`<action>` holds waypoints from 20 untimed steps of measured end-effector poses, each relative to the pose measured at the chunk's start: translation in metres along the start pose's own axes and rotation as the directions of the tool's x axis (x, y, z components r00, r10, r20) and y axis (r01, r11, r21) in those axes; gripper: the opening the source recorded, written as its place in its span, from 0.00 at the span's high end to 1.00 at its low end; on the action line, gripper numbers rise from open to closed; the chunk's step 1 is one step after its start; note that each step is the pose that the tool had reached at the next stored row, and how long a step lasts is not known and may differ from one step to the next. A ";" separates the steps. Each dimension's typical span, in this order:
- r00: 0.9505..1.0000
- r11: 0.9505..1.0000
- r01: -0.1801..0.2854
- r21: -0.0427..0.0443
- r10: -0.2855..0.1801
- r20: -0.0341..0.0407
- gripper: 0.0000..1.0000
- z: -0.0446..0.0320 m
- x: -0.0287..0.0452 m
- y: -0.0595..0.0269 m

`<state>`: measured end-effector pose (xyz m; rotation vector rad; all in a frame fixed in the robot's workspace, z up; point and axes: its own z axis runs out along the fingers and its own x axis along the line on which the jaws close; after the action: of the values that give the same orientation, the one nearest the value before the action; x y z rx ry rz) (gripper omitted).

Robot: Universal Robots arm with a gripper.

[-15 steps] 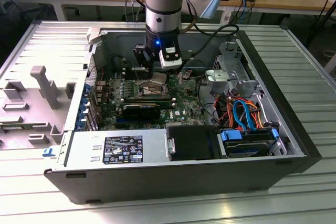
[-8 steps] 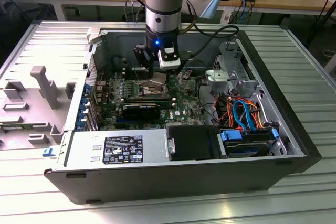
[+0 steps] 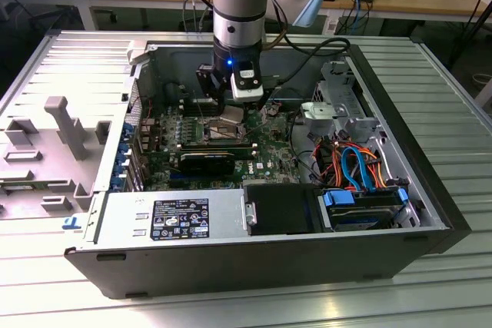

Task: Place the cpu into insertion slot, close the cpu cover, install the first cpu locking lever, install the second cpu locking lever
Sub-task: 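Place the cpu into insertion slot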

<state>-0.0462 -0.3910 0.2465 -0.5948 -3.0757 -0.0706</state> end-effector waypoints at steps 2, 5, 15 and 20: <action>1.000 1.000 0.000 0.000 0.000 0.000 0.45 0.0001 -0.0001 0.0000; 1.000 1.000 -0.001 0.000 0.001 0.000 0.45 0.0002 -0.0001 -0.0001; 1.000 1.000 -0.003 0.000 0.003 0.000 0.45 0.0008 -0.0003 -0.0006; 1.000 1.000 -0.005 0.000 0.005 0.000 0.45 0.0009 -0.0003 -0.0006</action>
<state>-0.0461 -0.3916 0.2455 -0.6027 -3.0743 -0.0706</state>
